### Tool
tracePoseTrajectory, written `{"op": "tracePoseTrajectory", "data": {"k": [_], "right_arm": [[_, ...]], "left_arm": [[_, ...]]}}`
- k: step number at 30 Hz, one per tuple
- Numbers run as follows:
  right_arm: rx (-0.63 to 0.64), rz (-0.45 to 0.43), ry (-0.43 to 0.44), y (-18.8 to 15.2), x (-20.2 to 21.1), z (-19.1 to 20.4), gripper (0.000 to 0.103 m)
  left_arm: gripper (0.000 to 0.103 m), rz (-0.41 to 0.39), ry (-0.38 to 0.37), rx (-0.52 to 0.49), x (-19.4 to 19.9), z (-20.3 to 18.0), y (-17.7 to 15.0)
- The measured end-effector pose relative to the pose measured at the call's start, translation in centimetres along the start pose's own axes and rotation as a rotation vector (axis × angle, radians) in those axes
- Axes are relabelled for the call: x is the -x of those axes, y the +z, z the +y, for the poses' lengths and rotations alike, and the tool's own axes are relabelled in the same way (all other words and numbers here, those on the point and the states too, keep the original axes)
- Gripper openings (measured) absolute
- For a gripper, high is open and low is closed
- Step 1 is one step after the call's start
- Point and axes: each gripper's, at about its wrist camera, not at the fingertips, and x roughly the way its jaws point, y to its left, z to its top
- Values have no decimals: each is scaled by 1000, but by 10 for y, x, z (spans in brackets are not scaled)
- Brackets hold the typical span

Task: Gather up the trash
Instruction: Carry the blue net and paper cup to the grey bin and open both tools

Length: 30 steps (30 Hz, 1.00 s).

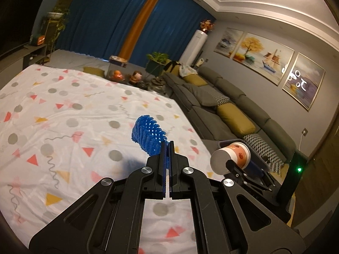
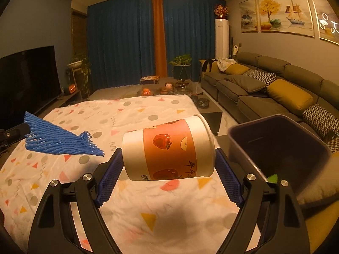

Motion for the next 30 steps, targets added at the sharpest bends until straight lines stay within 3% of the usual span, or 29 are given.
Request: {"op": "tracePoseTrajectory", "data": {"k": [14, 30], "right_arm": [[-64, -58, -69, -8, 43, -50, 82], [-187, -77, -257, -19, 38, -157, 82]], "left_arm": [[0, 57, -96, -74, -27, -71, -7], [0, 126, -314, -165, -119, -201, 12]]}}
